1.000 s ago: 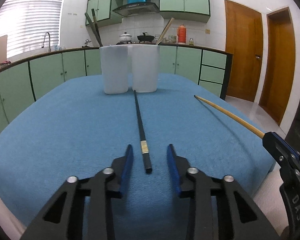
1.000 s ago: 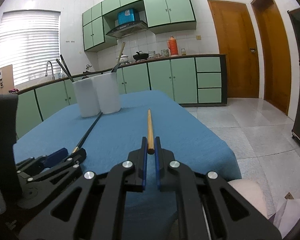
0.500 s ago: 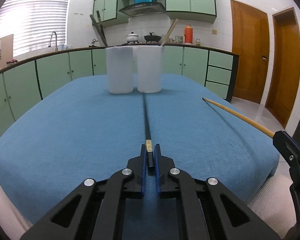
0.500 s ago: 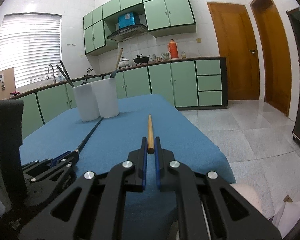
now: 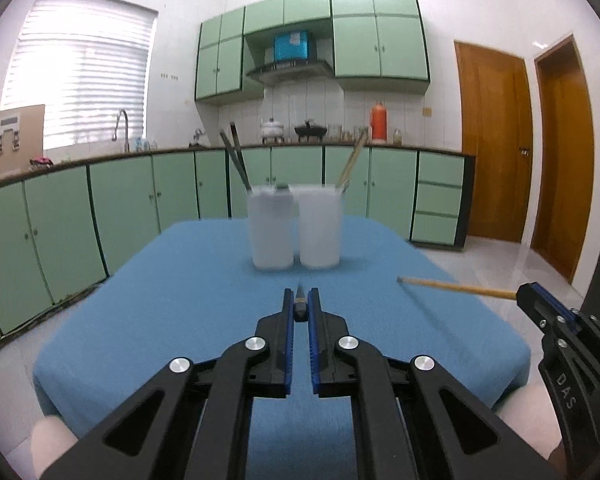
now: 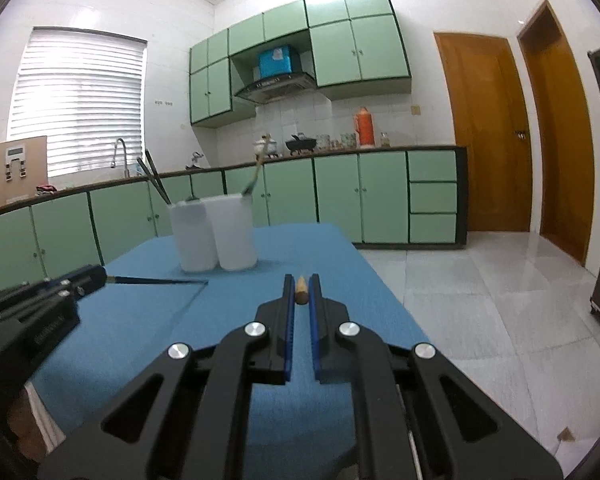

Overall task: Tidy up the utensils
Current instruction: 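Carry both chopsticks over the white holder and lower them in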

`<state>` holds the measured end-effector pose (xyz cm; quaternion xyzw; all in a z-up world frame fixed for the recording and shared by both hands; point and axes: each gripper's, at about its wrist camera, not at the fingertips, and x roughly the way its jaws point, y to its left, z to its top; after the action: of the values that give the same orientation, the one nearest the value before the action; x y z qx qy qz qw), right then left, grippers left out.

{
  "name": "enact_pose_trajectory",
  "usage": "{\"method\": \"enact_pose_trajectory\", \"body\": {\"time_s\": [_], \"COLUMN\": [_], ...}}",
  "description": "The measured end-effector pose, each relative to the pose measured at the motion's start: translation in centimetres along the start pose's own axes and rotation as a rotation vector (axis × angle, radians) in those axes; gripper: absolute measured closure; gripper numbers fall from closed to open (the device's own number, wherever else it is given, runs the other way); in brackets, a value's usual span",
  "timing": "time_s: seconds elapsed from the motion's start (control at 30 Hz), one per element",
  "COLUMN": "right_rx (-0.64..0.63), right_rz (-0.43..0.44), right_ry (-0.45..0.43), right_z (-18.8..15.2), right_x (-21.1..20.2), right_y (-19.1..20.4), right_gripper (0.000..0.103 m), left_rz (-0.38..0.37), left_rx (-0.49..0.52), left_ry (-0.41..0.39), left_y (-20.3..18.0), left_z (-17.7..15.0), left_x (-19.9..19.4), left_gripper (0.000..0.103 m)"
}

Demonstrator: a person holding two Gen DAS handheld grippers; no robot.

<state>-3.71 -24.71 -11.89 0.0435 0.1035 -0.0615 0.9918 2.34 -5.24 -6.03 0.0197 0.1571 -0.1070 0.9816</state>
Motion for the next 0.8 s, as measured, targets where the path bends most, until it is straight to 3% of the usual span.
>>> {"method": "enact_pose_trajectory", "body": {"time_s": [0.4, 0.8], "right_rx": [0.112, 0.058], "right_rz": [0.163, 0.221], "right_ry": [0.066, 0.118], "right_z": [8.8, 16.1], "right_x": [2.1, 5.4], "right_y": [-1.1, 1.6], "right_gripper": [0.097, 0.097], "left_rz": [-0.066, -0.102], "left_rx": [-0.031, -0.062], "left_ry": [-0.079, -0.081], "left_y": [2.3, 4.3], "left_z": [6.7, 11.0], "left_x": [-1.4, 0.4], "left_gripper": [0.096, 0.096]}}
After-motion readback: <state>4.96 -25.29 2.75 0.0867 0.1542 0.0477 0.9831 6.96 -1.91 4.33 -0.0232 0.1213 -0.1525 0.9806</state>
